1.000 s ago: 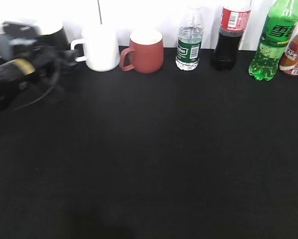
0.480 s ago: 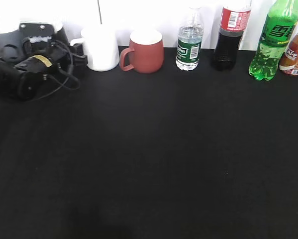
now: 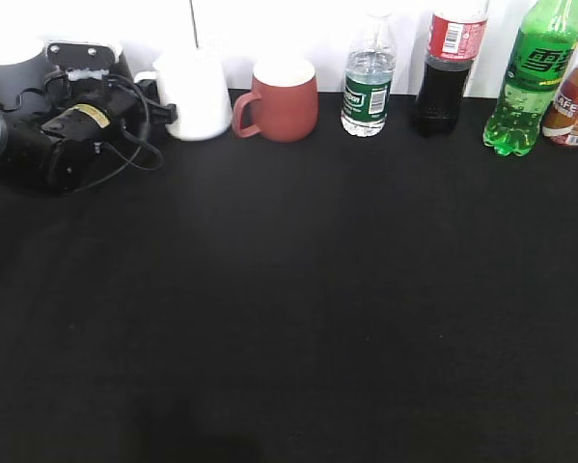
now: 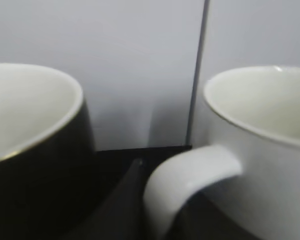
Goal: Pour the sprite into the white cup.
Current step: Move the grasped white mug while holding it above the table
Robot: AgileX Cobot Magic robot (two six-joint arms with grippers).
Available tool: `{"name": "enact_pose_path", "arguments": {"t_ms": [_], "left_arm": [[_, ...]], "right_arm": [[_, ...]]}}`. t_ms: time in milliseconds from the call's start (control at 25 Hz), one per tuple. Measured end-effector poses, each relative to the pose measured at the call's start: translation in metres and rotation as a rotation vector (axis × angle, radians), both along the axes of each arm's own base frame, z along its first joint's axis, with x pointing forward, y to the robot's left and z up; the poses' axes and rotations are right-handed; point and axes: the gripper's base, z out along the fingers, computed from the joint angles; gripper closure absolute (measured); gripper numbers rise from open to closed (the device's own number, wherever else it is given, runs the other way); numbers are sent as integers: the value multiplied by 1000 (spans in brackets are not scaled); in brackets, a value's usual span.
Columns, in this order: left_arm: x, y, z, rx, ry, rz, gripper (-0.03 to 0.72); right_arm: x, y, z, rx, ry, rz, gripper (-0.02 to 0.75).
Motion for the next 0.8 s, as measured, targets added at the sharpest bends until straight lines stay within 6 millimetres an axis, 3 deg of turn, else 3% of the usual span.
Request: {"name": "enact_pose_path", "arguments": {"t_ms": [280,360,480,560,640,800], "left_arm": [[-5,2,12,-41,-133,13,646],[-22,6,39,-43,-158,18,646],[-74,12,84,-35,-209,-17,646],[-111,15,92,-6,-196,-64,646],[-134,19,90,-1,-175,-75,646],[-143,20,87,-4,-178,-80,646]], "right_arm": [[0,0,0,0,0,0,152],[0,0,0,0,0,0,152],[6,1,11,10,-47,13,152],[29,0,37,0,-272,30,152],[65,-5,46,-23,-428,33,153],[154,-16,29,-30,-475,34,153]]}}
